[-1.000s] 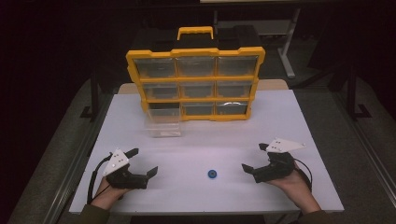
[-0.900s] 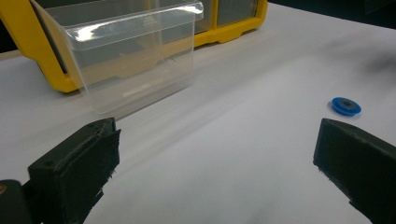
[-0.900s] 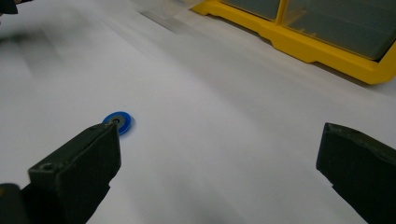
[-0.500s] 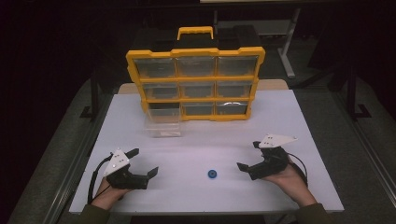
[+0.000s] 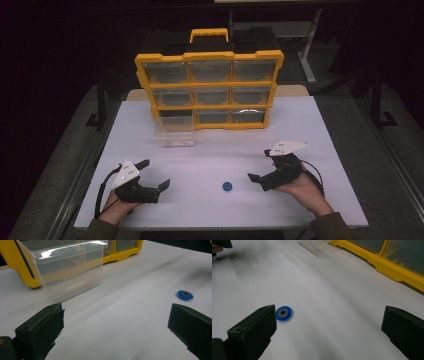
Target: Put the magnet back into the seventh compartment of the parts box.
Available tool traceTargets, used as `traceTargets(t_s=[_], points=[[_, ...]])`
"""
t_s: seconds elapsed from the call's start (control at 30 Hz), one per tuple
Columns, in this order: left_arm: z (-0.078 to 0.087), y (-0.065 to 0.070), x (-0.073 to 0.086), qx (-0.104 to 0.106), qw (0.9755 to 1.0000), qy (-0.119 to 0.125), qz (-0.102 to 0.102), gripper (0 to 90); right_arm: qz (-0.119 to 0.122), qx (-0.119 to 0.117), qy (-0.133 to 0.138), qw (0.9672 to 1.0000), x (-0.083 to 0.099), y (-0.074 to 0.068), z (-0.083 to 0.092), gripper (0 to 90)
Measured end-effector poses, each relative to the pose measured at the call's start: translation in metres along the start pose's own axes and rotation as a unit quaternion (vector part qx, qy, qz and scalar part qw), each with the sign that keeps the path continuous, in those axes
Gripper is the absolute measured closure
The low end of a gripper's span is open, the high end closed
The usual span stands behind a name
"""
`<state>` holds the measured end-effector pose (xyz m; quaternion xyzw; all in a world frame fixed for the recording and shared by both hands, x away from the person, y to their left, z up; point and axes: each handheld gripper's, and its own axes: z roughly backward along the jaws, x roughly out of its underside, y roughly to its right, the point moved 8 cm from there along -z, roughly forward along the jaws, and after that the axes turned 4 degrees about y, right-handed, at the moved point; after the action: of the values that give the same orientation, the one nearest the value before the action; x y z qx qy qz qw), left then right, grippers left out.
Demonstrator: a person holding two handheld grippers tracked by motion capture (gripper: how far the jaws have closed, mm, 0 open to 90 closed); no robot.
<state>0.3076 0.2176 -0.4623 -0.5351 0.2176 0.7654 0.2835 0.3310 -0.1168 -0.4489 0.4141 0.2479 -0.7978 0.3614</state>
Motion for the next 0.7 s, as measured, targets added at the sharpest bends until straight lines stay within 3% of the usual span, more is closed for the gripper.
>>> traceTargets(t_s=[0.13,0.7], points=[[0.001,-0.001,0.000,-0.001,1.0000,-0.004,-0.008,0.0,0.000,-0.004,0.000,1.0000,-0.003,-0.001,-0.003,0.0],[-0.001,0.001,0.001,0.001,1.0000,-0.002,-0.004,0.0,0.010,-0.027,-0.015,0.9995,-0.011,-0.012,-0.018,0.0]])
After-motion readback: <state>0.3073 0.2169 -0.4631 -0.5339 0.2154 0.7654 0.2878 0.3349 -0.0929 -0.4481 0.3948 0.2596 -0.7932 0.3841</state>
